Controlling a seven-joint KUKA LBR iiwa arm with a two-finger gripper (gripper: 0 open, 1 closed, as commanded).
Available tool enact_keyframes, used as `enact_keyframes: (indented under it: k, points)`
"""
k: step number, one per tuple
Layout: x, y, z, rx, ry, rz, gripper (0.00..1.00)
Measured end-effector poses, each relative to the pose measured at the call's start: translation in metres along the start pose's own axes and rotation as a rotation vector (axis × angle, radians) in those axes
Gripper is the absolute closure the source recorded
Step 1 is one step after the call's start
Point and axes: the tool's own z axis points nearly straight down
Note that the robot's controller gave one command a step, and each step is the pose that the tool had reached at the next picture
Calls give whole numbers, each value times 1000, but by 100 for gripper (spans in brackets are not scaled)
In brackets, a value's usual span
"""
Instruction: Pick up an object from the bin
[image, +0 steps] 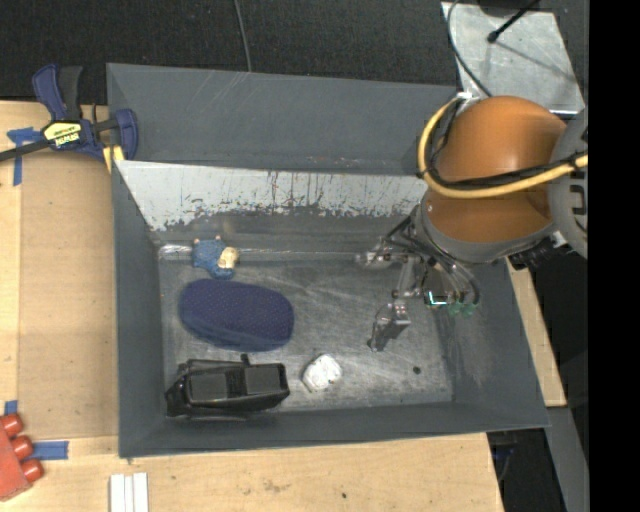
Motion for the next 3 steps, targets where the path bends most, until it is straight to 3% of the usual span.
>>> enact_keyframes:
  k: [1, 2, 3]
  points:
    - [-71, 67, 96, -2, -6, 16, 0]
    - [-78, 56, 161, 0, -12, 77, 0]
    - [-53, 123, 93, -4, -13, -64, 0]
